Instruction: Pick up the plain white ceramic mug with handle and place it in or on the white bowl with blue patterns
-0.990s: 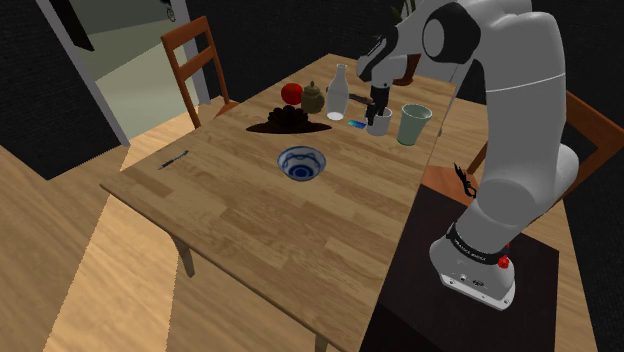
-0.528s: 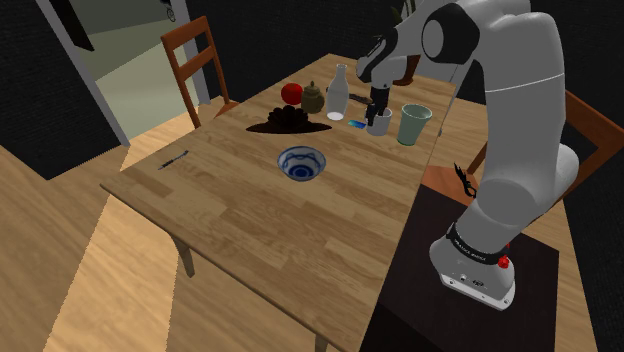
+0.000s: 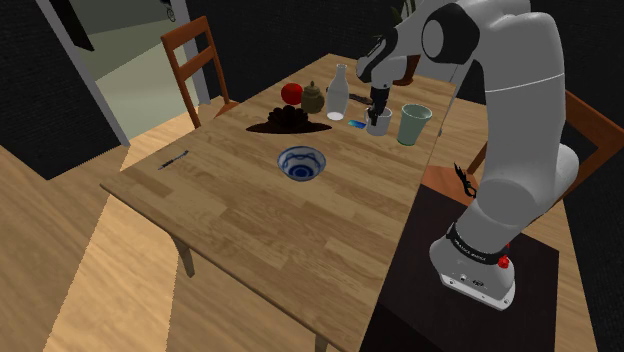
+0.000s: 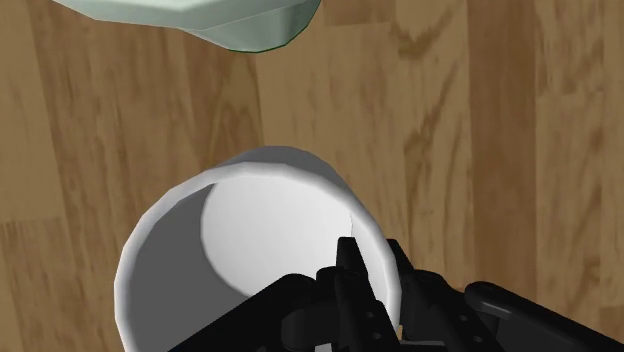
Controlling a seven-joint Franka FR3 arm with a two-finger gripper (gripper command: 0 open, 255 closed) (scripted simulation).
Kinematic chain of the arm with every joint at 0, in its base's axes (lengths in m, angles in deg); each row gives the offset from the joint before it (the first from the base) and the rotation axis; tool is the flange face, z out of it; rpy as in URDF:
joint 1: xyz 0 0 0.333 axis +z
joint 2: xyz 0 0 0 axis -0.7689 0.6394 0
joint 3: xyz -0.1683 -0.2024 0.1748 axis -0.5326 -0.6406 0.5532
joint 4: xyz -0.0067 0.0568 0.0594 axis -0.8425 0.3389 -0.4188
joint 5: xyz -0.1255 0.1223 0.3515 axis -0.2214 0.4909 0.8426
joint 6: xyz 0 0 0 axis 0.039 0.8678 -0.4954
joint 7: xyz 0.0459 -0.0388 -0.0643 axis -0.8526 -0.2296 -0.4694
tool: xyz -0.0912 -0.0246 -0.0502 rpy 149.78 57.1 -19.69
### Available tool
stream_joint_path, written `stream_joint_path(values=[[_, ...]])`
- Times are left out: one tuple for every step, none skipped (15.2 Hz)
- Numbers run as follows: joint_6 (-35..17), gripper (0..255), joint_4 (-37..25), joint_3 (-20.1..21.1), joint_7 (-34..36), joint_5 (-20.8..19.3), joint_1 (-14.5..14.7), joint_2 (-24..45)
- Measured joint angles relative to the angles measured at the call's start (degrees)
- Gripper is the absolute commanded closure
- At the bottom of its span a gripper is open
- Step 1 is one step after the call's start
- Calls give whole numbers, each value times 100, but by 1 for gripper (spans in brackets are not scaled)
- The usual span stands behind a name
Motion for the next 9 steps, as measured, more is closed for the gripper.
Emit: stream_joint_path(values=[[0, 255, 0, 0, 0, 0, 0, 0], [0, 255, -1, 1, 0, 0, 0, 1], [26, 255, -11, -6, 3, -8, 2, -14], [74, 255, -27, -19, 11, -25, 8, -47], [106, 255, -5, -37, 15, -47, 20, -103], [165, 255, -18, -55, 23, -70, 28, -153], [226, 255, -46, -68, 36, -89, 37, -189], [275, 255, -59, -81, 43, -107, 44, -226], [315, 255, -56, -93, 64, -127, 64, -271]])
